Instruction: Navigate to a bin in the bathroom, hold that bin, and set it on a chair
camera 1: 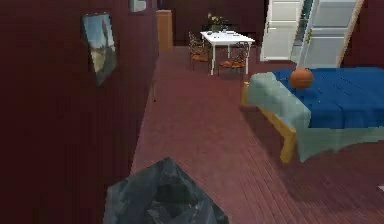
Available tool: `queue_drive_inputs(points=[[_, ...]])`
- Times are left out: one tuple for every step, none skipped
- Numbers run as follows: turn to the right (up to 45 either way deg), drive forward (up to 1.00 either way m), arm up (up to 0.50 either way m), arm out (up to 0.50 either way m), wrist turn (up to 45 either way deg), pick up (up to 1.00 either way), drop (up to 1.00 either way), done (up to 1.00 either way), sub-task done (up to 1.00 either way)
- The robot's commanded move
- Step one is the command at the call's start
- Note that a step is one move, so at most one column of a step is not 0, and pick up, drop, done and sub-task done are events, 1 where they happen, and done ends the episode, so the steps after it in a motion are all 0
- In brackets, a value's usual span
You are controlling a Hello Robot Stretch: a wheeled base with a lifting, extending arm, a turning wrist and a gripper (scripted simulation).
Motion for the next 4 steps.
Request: queue_drive_inputs(points=[[0.0,1.00,0.00,0.00,0.0,0.00,0.00,0.00,0.00],[-3.0,0.00,0.00,0.00,0.0,0.00,0.00,0.00,0.00],[0.0,1.00,0.00,0.00,0.0,0.00,0.00,0.00,0.00],[0.0,1.00,0.00,0.00,0.0,0.00,0.00,0.00,0.00]])
